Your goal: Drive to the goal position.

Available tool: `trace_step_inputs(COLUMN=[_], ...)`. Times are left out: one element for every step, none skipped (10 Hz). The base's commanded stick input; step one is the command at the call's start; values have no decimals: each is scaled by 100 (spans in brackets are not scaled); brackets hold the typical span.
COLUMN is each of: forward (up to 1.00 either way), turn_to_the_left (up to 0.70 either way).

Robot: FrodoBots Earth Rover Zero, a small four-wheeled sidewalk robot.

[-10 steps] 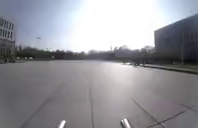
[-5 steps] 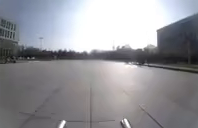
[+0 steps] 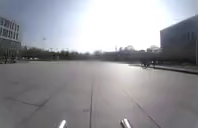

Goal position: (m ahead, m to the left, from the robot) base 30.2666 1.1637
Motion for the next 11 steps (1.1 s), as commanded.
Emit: trace_step_inputs(forward=[100,100,100,100,100,100,100,100,100,100,100], turn_to_the_left=[0,0,0,0,0,0,0,2,7,0,0])
